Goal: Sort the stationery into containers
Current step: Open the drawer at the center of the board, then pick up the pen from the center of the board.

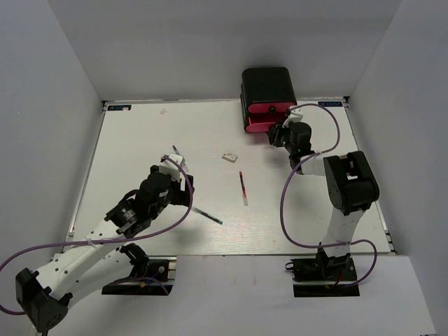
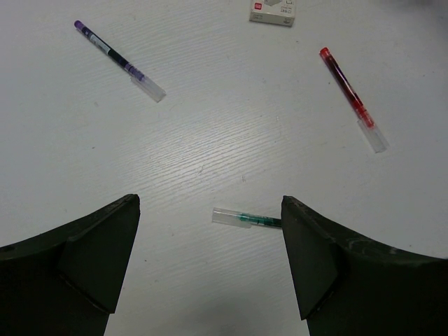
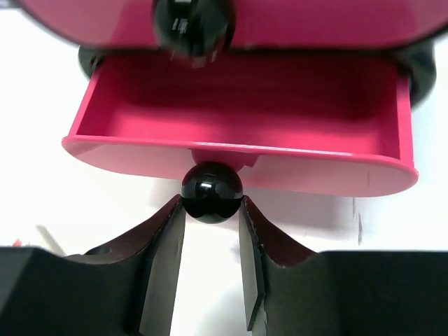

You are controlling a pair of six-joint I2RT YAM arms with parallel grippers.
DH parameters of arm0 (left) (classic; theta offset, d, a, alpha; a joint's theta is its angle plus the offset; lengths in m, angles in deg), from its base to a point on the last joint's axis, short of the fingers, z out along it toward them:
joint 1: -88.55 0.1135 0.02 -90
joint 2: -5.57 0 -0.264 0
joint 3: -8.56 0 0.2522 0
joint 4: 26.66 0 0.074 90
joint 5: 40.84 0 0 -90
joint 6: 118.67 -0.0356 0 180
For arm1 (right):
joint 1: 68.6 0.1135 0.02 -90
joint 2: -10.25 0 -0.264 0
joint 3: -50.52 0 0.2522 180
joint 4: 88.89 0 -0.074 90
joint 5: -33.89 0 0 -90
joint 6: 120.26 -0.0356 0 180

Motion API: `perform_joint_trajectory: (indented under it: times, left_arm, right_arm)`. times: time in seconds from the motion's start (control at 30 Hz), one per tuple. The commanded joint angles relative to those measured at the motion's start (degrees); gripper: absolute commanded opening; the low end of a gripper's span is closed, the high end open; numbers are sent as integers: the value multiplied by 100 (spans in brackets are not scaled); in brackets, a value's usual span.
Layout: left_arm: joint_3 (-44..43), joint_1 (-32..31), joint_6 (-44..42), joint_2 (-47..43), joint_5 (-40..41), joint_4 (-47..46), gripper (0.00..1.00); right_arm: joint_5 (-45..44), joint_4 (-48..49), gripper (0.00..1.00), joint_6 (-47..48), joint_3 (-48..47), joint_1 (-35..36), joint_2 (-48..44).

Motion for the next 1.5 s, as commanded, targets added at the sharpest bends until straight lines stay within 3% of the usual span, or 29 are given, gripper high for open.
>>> perform_joint_trajectory:
  times: [0.0,0.13,0.2,0.27,0.37,0.67,0.9,1.03,1.07,1.17,1.23,1.33,1.4,1.47]
  left_arm:
    - [4,10,-36,-116,0,-113,92]
    - [4,10,-36,-169,0,-113,92]
    - [4,10,-36,-169,0,-113,92]
    - [4,10,16,-169,0,-113,92]
    - [4,10,17,-117,0,-113,92]
    - [-102,10,596,226,52,-61,92]
    - [-452,10,1422,1094,544,54,92]
    - [-927,115,1607,1886,791,344,92]
    - [-1137,193,1668,2044,791,344,90]
    - [-1550,448,1669,2667,677,344,89]
    - [-1814,711,1669,2976,501,344,86]
    - [-2200,1010,1669,3609,264,344,79]
    - [-2368,1283,1616,4055,106,344,70]
    - [-2614,1537,1537,4347,-9,344,68]
  right_arm:
    - [66,355,20,44,314,-35,-579]
    - [127,364,22,61,744,-9,-870]
    - [162,329,39,62,798,-26,-897]
    - [241,241,63,131,737,-9,-906]
    - [390,92,75,175,780,-53,-985]
    - [706,-329,78,316,1422,-61,-1818]
    - [1295,-2031,78,860,1519,-27,-2924]
    - [1410,-2457,69,1641,1685,-26,-3708]
    - [1419,-2457,63,1739,1773,-53,-3849]
    - [1419,-2404,59,1758,1975,-70,-4551]
    - [1987,-2614,68,1678,1950,-105,-4676]
    - [3120,-3124,90,1661,1739,-70,-4563]
    - [3658,-3073,90,1573,1799,-62,-4553]
    - [3731,-2724,90,1468,1914,-97,-4737]
